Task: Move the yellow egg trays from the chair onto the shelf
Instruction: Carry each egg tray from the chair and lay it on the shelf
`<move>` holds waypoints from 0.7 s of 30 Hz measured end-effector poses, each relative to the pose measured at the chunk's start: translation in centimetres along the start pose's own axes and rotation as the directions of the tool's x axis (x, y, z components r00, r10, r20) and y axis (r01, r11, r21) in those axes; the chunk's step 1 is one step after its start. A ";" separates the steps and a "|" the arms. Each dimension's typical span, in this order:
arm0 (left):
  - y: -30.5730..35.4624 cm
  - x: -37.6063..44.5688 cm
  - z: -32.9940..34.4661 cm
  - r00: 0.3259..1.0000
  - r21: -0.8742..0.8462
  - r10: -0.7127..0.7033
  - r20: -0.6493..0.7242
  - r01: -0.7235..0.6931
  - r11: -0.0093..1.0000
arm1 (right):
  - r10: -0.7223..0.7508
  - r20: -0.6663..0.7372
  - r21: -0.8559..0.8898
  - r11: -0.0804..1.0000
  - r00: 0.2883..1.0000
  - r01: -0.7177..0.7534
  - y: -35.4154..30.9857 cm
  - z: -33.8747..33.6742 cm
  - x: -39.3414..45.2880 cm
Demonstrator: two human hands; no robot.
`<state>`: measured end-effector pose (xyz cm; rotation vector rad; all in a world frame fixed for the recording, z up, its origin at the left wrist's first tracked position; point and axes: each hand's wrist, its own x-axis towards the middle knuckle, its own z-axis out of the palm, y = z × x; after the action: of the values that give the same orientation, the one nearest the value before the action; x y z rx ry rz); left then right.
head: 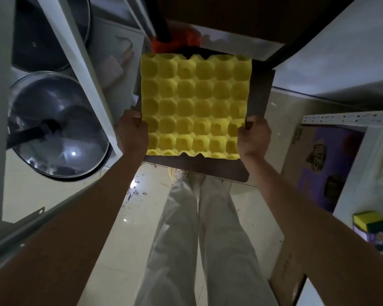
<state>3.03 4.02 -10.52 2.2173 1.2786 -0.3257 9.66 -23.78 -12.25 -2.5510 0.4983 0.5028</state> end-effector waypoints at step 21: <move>-0.6 -0.7 0.0 0.992 0.243 0.062 -0.109 -0.033 0.969 | -0.121 -0.092 -0.268 0.959 0.988 0.092 0.1 -1.1 -1.0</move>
<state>2.17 3.81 -10.39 2.4998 1.3024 -0.3546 9.04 -24.18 -10.91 -2.8538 0.3475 0.4174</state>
